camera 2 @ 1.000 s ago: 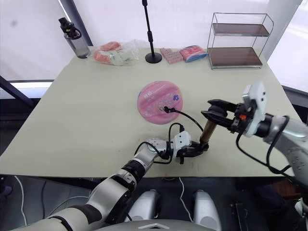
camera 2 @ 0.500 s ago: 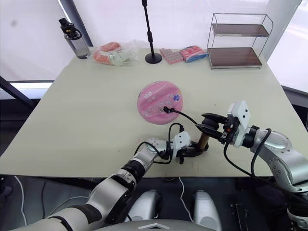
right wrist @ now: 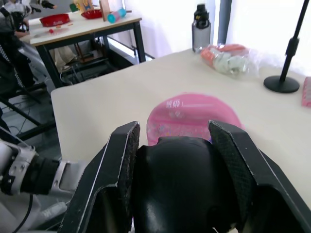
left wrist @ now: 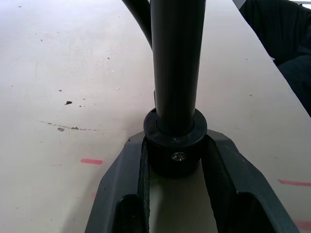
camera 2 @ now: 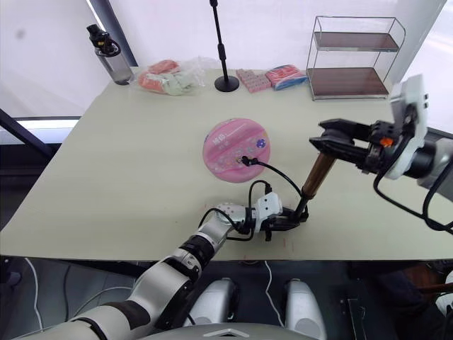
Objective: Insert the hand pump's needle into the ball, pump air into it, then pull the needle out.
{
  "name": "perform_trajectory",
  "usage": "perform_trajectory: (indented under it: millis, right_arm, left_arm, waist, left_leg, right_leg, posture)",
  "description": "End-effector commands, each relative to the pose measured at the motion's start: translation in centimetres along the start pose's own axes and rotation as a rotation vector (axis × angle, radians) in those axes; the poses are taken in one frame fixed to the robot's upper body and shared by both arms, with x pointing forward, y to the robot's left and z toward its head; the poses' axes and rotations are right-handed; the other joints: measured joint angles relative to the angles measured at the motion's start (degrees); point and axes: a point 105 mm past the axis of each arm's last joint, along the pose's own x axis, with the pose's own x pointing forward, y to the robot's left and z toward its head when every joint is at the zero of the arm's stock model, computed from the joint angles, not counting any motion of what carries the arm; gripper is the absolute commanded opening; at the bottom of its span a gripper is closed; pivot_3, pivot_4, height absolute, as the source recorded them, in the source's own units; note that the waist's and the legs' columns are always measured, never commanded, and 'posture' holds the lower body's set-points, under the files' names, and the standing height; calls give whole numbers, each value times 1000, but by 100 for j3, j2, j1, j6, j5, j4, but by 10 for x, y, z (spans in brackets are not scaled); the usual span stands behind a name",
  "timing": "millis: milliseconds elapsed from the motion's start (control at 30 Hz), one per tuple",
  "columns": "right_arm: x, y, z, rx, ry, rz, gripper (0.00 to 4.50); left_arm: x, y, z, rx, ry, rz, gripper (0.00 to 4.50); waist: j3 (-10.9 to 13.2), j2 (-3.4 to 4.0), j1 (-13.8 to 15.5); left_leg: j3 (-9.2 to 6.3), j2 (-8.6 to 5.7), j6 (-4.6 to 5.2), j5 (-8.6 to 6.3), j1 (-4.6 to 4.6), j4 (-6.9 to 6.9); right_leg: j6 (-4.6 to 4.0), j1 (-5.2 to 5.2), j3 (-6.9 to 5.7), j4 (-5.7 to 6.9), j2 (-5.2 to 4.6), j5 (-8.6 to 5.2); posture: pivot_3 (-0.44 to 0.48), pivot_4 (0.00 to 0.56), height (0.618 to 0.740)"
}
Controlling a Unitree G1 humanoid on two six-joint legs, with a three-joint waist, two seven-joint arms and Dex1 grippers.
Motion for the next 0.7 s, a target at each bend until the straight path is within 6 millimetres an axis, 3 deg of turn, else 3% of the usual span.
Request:
perform_trajectory:
  millis: [33, 167, 267, 433, 533, 700]
  right_arm:
    - [-13, -2, 39, -100, -92, -55, 1833]
    - [-13, -6, 38, -76, -97, -68, 1833]
    - [-5, -1, 20, -28, -60, -39, 1833]
    - [5, 1, -39, 52, 70, -43, 1833]
    - [10, 2, -62, 85, 86, -56, 1833]
    - [17, 5, -116, 102, 172, -83, 1833]
  left_arm:
    - [-7, -19, -38, -95, 120, -43, 1068]
    - [-7, -19, -38, -95, 120, -41, 1068]
    - [-7, -19, -38, -96, 120, -41, 1068]
    - [-7, -18, -38, -96, 120, -39, 1068]
    - [-7, -18, -38, -95, 121, -38, 1068]
    - [-7, -17, -37, -94, 120, -35, 1068]
  waist:
    - [1, -2, 0]
    - [3, -2, 1]
    - [3, -2, 0]
    - [-9, -10, -9]
    - [-13, -15, -15]
    - [-31, -28, -15]
  left_leg:
    - [0, 0, 0, 0, 0, 0]
    - [1, -1, 0, 0, -3, 0]
    - [2, -2, 0, 0, -3, 0]
    - [-1, 1, 0, 0, 2, -1]
    - [2, 2, 0, 0, 9, 0]
    - [-1, 6, 0, 0, 14, 0]
  right_leg:
    - [0, 0, 0, 0, 0, 0]
    - [0, -1, 1, 0, -1, 0]
    - [0, -2, 2, 0, -2, 0]
    - [0, 0, -1, 0, 1, 0]
    - [1, 3, 2, 1, 2, 1]
    - [1, 4, 0, 2, 8, 0]
  posture:
    - [0, 150, 731]
    - [0, 150, 731]
    - [0, 150, 731]
    - [0, 150, 731]
    - [0, 150, 731]
    - [0, 150, 731]
